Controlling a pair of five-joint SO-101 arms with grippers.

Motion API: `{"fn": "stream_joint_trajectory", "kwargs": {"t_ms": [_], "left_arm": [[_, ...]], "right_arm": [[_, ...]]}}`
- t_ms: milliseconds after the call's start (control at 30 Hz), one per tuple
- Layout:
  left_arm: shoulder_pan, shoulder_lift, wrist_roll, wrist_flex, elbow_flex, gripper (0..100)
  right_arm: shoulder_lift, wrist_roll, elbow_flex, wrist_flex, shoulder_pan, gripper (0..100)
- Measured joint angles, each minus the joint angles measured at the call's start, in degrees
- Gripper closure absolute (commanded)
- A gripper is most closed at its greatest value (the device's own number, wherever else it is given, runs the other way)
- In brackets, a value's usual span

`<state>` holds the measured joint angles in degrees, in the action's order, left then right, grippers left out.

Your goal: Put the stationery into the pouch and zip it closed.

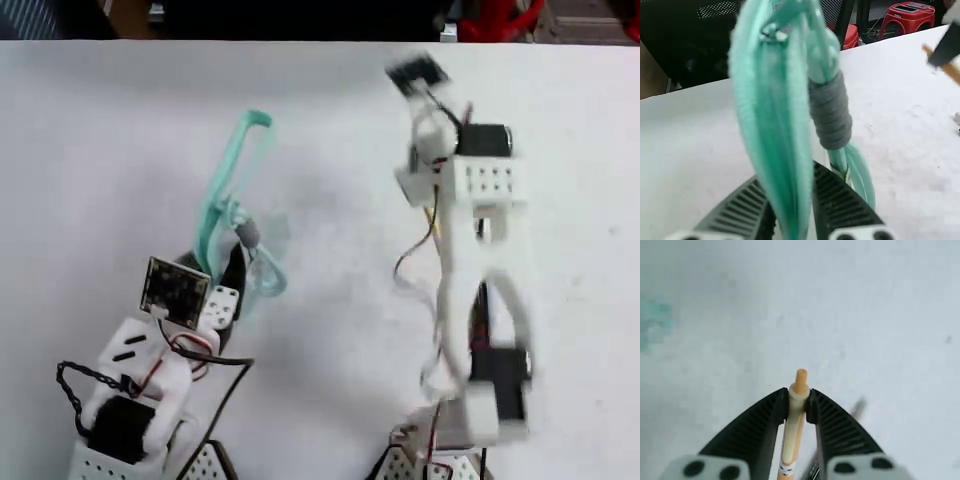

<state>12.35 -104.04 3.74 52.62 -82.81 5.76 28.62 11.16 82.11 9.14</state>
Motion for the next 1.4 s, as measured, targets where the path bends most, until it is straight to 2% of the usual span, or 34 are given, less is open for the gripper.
{"fn": "stream_joint_trajectory", "kwargs": {"t_ms": [100,200,400,533,733,967,1033,1167,1400], "left_arm": [[0.0,0.0,0.0,0.0,0.0,83],[-0.2,0.4,0.0,0.1,-0.1,83],[-0.2,0.8,0.0,0.1,-0.1,83],[-0.2,0.8,0.1,0.1,-0.1,83],[-0.2,0.8,0.1,0.1,-0.1,83],[-0.2,0.8,0.1,0.1,-0.1,83],[-0.2,0.8,0.1,0.1,-0.1,83],[-0.2,0.8,0.1,0.1,-0.1,83],[-0.2,0.8,0.1,0.1,-0.1,83]], "right_arm": [[13.5,-2.1,7.6,0.1,9.1,98.1],[22.4,-7.7,12.0,-4.9,16.5,98.1],[23.5,-21.2,12.1,-21.6,22.6,98.1],[24.7,-25.5,8.9,-31.5,25.2,98.1],[23.6,-25.9,-2.6,-38.9,26.5,98.1],[23.6,-25.9,-10.9,-38.3,26.5,97.6],[23.6,-25.9,-10.9,-37.4,26.5,93.3],[23.6,-22.9,-10.9,-34.3,26.8,74.2],[24.0,-21.5,-8.5,-29.1,25.4,77.6]]}}
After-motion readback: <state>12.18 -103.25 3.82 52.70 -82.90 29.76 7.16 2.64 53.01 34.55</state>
